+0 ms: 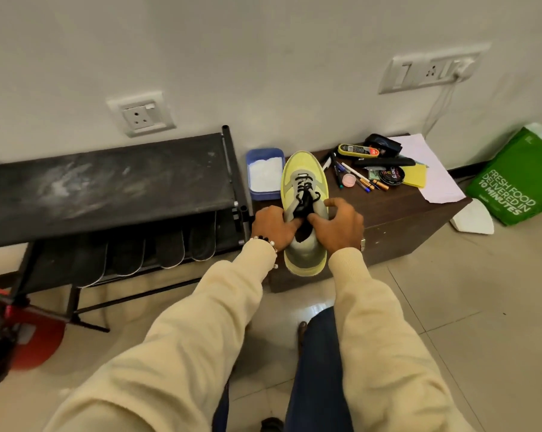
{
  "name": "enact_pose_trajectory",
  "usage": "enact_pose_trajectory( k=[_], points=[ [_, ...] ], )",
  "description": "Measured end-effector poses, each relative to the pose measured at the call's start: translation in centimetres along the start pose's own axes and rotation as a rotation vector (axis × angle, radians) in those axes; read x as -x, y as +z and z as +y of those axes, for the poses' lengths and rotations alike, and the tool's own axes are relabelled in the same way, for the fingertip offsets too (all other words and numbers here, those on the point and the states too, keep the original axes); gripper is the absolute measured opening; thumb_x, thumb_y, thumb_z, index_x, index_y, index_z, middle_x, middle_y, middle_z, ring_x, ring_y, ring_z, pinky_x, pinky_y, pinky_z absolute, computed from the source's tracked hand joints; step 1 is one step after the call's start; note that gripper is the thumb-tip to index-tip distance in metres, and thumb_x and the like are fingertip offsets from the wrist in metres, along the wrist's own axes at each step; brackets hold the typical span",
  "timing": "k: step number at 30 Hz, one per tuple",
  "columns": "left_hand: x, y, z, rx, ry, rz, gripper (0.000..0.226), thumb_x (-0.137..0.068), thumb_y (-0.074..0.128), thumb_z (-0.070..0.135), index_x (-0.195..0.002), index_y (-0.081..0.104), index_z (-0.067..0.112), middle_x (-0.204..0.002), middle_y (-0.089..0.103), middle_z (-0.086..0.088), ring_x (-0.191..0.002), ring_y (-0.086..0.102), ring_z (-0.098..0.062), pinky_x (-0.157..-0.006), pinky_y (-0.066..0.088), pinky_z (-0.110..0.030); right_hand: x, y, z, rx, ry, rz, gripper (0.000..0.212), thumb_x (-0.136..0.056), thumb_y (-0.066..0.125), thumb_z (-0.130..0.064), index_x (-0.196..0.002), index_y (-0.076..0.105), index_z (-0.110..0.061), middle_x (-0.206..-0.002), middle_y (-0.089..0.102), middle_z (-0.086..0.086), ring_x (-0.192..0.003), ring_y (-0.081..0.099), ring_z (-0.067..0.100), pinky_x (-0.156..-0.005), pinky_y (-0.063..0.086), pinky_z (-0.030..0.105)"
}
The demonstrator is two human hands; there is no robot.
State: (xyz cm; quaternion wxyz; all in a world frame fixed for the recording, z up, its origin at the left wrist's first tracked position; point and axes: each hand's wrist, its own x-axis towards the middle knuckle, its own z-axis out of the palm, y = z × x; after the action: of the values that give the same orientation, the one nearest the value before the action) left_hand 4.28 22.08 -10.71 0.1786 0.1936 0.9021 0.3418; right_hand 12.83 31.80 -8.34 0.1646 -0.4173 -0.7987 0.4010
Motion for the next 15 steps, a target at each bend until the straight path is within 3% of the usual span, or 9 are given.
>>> enact_pose_trajectory(
  k=[6,9,15],
  points=[
    [8.0,-8.1,-1.1,0.103,0.013,0.223,0.045,-0.077,0.075,0.044,-0.077,0.068,0.000,-0.074,0.068,-0.017,-0.069,0.063,-0.027,-0.066,0.053,-0.041,7.9,-1.4,-5.8,-0.051,-0.207,-0.001,0.044,-0.073,0.073,-0.038,-0.111,0.063,-0.018,-0.099,0.067,0.007,-0.095,0.060,0.027,-0.082,0.052,0.039],
    [11.9,-12.4,-3.2,0.133,-0.034,0.330,0.043,-0.073,0.077,0.043,-0.077,0.071,0.001,-0.073,0.069,-0.016,-0.071,0.065,-0.030,-0.064,0.054,-0.044,11.8,-0.2,-8.6,-0.087,-0.277,-0.092,0.043,-0.075,0.072,-0.039,-0.111,0.063,-0.018,-0.105,0.066,0.008,-0.098,0.059,0.025,-0.083,0.049,0.034],
    [18.8,-19.8,-11.4,0.167,-0.210,0.582,0.048,-0.073,0.074,0.052,-0.078,0.073,0.004,-0.071,0.070,-0.012,-0.069,0.066,-0.026,-0.065,0.055,-0.042,19.1,6.5,-14.5,-0.101,-0.473,-0.331,0.042,-0.072,0.073,-0.041,-0.105,0.063,-0.017,-0.100,0.067,0.006,-0.094,0.060,0.023,-0.083,0.053,0.038]
  ],
)
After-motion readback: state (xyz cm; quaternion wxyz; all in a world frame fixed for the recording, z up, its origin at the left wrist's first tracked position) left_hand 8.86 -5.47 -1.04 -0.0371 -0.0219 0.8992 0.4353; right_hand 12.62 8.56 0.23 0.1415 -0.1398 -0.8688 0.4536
